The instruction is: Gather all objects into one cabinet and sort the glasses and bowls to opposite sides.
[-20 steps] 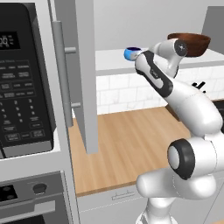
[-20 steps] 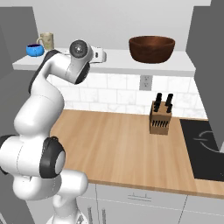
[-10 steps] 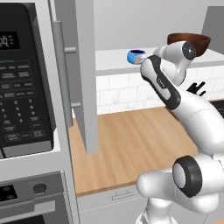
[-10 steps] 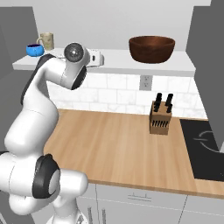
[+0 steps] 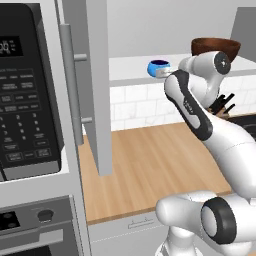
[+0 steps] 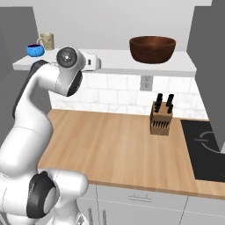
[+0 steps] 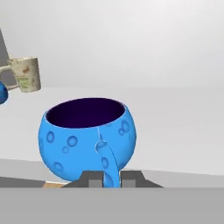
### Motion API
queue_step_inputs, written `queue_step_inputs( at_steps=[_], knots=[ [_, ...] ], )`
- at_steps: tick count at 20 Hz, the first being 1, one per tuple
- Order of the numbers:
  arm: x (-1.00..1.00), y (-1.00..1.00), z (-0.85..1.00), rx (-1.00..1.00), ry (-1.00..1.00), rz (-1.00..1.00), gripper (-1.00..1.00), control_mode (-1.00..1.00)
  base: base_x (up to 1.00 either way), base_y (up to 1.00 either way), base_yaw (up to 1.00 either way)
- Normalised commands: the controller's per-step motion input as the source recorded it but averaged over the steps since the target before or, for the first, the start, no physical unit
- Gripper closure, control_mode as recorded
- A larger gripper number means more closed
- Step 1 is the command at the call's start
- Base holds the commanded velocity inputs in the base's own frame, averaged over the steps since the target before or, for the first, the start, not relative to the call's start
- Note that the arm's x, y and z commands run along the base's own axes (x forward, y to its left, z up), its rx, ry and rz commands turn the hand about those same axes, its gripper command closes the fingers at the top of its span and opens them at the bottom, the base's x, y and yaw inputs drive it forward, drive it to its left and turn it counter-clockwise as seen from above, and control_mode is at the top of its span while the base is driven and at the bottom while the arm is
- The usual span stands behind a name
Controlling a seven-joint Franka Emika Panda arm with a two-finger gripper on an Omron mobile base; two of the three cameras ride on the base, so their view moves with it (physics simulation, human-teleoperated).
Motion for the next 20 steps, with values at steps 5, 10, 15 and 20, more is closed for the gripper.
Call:
queue_step_inputs(
  at_steps=[5,10,15,20],
  knots=[
    [-0.09,0.18,0.0,-0.01,0.0,0.0,1.0,-1.0,0.0,0.0,0.0],
    [0.1,0.28,0.03,0.0,0.0,0.0,1.0,-1.0,0.0,0.0,0.0],
    [0.02,0.68,0.0,-0.03,0.0,0.02,1.0,-1.0,0.0,0.0,0.0],
    [0.0,0.67,0.0,-0.03,0.01,0.09,1.0,-1.0,0.0,0.0,0.0]
  ],
)
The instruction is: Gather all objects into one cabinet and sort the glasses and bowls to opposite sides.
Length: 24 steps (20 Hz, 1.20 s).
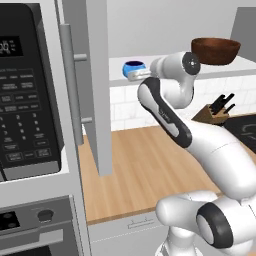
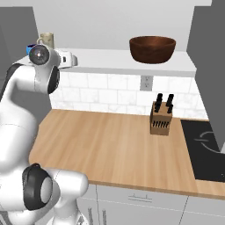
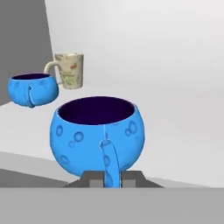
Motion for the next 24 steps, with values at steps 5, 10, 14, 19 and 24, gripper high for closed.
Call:
queue_step_inputs(
  at_steps=[5,10,14,19,24],
  knots=[
    [0.0,0.59,0.0,-0.01,0.0,0.17,1.0,-1.0,0.0,0.0,0.0],
    [0.08,0.32,0.0,0.0,0.0,0.14,1.0,-1.0,0.0,0.0,0.0],
    [0.32,0.07,0.0,0.0,0.01,0.04,1.0,-1.0,0.0,0.0,0.0],
    [0.3,0.12,0.0,0.0,0.03,0.0,1.0,-1.0,0.0,0.0,0.0],
    [0.08,0.36,-0.02,-0.03,0.0,0.02,1.0,-1.0,0.0,0.0,0.0]
  ],
)
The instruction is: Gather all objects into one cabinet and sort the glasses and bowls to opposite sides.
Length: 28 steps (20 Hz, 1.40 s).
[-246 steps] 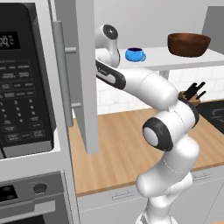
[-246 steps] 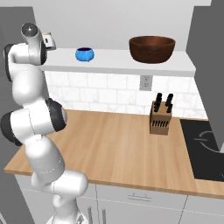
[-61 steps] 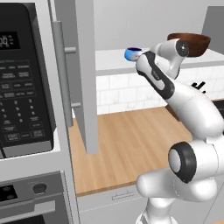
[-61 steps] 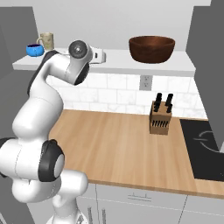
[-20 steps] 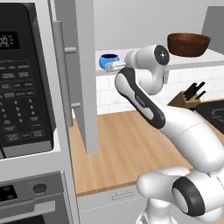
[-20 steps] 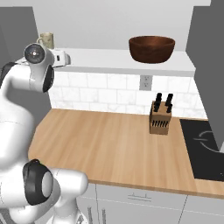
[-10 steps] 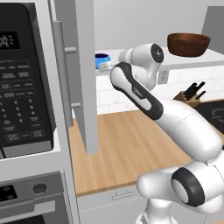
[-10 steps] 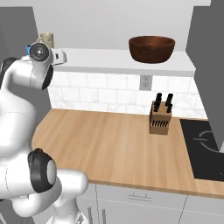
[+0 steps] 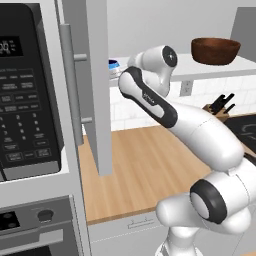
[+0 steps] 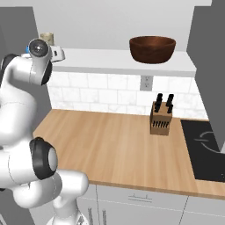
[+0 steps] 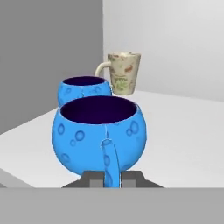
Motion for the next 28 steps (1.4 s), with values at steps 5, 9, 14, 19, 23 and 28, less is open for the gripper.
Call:
queue_step_inputs(
  at_steps=[5,9,14,19,23,28],
  knots=[
    [0.02,0.4,-0.12,-0.03,0.0,0.05,1.0,-1.0,0.0,0.0,0.0],
    [0.25,0.29,-0.08,-0.01,0.0,0.0,1.0,-1.0,0.0,0.0,0.0],
    [0.27,0.13,-0.01,0.0,0.0,0.0,1.0,-1.0,0.0,0.0,0.0],
    [0.18,0.14,-0.02,0.0,0.0,0.0,1.0,-1.0,0.0,0.0,0.0],
    [0.14,0.18,-0.05,-0.02,0.0,0.0,-1.0,-1.0,0.0,0.0,0.0],
    [0.04,0.04,0.0,0.0,0.0,0.0,-1.0,-1.0,0.0,0.0,0.0]
  ],
)
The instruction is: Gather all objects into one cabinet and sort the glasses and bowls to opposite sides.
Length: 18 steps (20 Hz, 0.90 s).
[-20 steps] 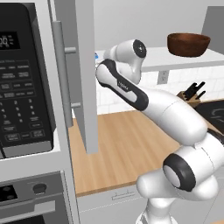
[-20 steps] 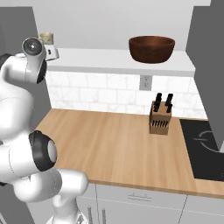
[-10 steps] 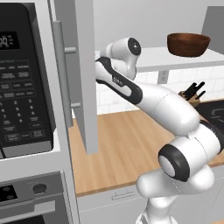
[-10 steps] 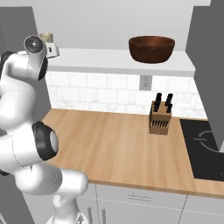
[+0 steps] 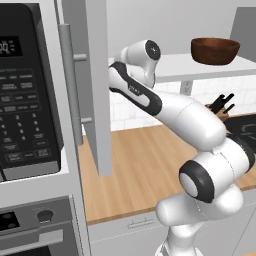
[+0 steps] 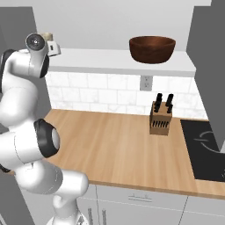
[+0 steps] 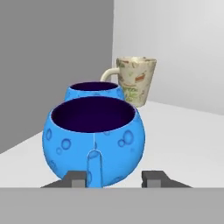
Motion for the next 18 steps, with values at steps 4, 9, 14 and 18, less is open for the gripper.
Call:
queue_step_inputs(
  at_steps=[4,9,14,18],
  knots=[
    [-0.06,0.0,0.0,0.0,-0.01,-0.03,-1.0,-1.0,0.0,0.0,0.0],
    [-0.35,-0.15,0.0,0.0,-0.01,-0.17,-1.0,-1.0,0.0,0.0,0.0],
    [-0.73,-0.4,0.0,0.0,0.0,-0.27,-1.0,-1.0,0.0,0.0,0.0],
    [-0.49,-0.44,0.12,0.0,0.0,-0.32,-1.0,-1.0,0.0,0.0,0.0]
  ],
)
